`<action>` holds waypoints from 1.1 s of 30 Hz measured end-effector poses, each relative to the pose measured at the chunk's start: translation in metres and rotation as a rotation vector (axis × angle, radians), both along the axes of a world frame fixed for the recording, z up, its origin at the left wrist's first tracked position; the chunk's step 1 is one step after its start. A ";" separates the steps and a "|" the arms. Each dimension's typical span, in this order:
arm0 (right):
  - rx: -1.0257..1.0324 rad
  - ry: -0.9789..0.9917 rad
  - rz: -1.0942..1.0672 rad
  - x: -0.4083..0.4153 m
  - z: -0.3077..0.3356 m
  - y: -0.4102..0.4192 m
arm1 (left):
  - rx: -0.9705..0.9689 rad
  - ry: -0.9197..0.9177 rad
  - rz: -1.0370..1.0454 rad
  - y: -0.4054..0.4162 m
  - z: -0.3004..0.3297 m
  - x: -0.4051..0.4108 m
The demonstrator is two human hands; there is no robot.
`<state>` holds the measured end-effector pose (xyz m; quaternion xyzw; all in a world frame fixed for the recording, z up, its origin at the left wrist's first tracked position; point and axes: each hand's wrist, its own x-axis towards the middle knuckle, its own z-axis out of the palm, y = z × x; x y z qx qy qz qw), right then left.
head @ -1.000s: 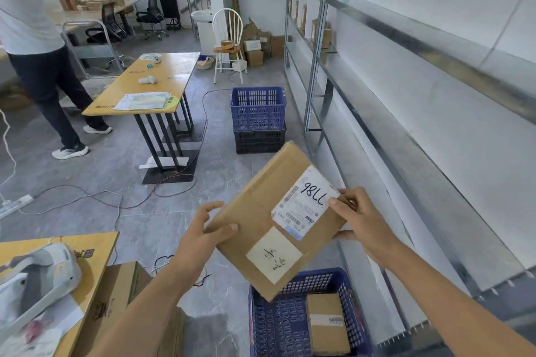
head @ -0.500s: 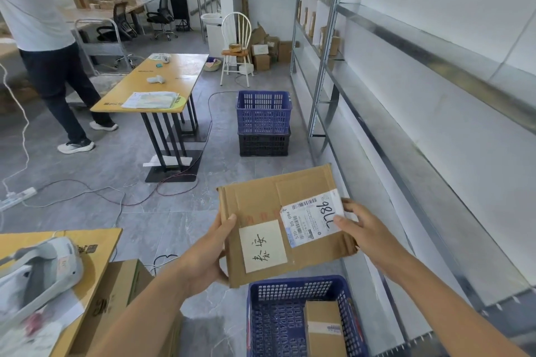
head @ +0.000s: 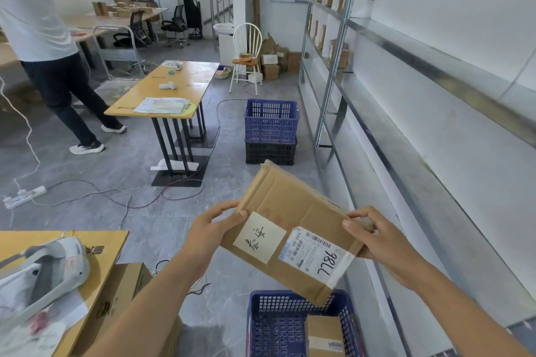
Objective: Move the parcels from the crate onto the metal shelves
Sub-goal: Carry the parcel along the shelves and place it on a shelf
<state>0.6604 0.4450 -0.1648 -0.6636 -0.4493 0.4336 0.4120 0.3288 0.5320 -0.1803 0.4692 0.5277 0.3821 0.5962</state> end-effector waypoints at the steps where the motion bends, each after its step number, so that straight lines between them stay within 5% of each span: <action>1: 0.012 -0.001 -0.010 0.000 -0.001 -0.001 | 0.011 -0.045 0.023 0.001 0.001 0.002; 8: 0.074 -0.052 0.041 -0.004 -0.005 -0.009 | -0.002 -0.375 0.097 0.001 0.001 0.031; 15: -0.119 -0.022 0.276 -0.015 -0.009 -0.016 | -0.064 -0.171 -0.136 -0.012 -0.005 0.046; 17: -0.068 -0.051 0.200 -0.012 -0.018 -0.020 | -0.077 -0.153 -0.166 -0.010 -0.012 0.044; 21: -0.064 0.241 0.014 -0.006 -0.028 -0.026 | -0.056 -0.131 -0.202 -0.014 -0.016 0.052; 33: 0.022 0.256 -0.120 0.051 -0.020 -0.070 | -0.128 -0.099 -0.287 -0.031 -0.020 0.128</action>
